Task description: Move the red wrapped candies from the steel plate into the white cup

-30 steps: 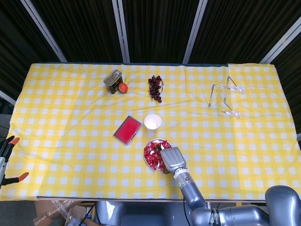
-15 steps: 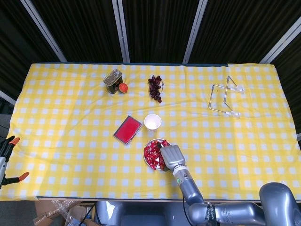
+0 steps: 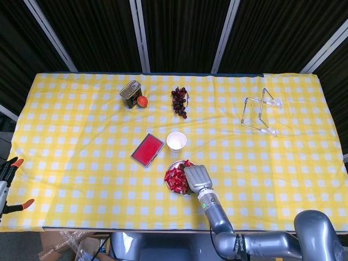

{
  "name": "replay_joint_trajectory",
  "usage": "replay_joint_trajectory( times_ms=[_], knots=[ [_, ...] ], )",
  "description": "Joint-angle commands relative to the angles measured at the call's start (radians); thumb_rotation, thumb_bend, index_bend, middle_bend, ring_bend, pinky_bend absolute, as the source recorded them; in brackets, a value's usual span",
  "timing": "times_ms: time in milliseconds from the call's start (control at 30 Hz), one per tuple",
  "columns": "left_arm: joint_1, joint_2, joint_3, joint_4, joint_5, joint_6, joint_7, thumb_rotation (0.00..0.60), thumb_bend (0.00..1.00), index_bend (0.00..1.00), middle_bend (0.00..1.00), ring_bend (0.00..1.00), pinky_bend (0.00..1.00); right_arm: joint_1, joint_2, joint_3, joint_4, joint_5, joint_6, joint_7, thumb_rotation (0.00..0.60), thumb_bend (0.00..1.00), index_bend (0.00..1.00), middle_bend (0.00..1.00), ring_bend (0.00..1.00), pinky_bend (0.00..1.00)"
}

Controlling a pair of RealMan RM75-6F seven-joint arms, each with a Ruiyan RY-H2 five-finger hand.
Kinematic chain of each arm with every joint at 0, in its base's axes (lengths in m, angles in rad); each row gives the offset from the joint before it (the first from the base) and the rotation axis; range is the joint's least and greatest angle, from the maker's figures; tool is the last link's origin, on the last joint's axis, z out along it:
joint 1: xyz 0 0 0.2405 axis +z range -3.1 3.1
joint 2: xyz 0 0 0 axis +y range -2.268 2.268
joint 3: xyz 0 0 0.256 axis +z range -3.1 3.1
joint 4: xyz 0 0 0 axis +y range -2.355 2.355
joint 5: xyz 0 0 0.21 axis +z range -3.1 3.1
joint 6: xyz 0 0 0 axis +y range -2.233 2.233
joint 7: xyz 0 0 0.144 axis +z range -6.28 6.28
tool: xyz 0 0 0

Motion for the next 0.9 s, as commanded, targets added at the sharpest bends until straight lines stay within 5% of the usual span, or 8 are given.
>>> replay_joint_trajectory(
  times_ms=[33, 200, 333, 900],
  knots=[
    [0.0, 0.0, 0.0, -0.001, 0.0, -0.001, -0.001, 0.6, 0.02, 0.0, 0.0, 0.0, 0.0, 0.001, -0.007, -0.004, 0.01, -0.008, -0.002, 0.011, 0.6, 0.43, 0.52, 0.74, 0.88, 1.0],
    [-0.001, 0.001, 0.001, -0.001, 0.001, -0.001, -0.003, 0.6, 0.02, 0.0, 0.0, 0.0, 0.0, -0.004, -0.018, -0.008, 0.031, -0.036, -0.003, 0.043, 0.6, 0.51, 0.71, 0.76, 0.89, 1.0],
    [-0.001, 0.001, 0.001, -0.001, 0.002, -0.001, -0.003, 0.6, 0.02, 0.0, 0.0, 0.0, 0.0, -0.011, -0.025, -0.009, 0.043, -0.076, 0.0, 0.077, 0.6, 0.57, 0.76, 0.77, 0.9, 1.0],
    [0.0, 0.001, 0.002, -0.003, 0.002, 0.001, -0.003, 0.6, 0.02, 0.0, 0.0, 0.0, 0.0, -0.036, 0.018, 0.005, -0.021, -0.178, 0.036, 0.143, 0.6, 0.6, 0.78, 0.78, 0.91, 1.0]
  ],
)
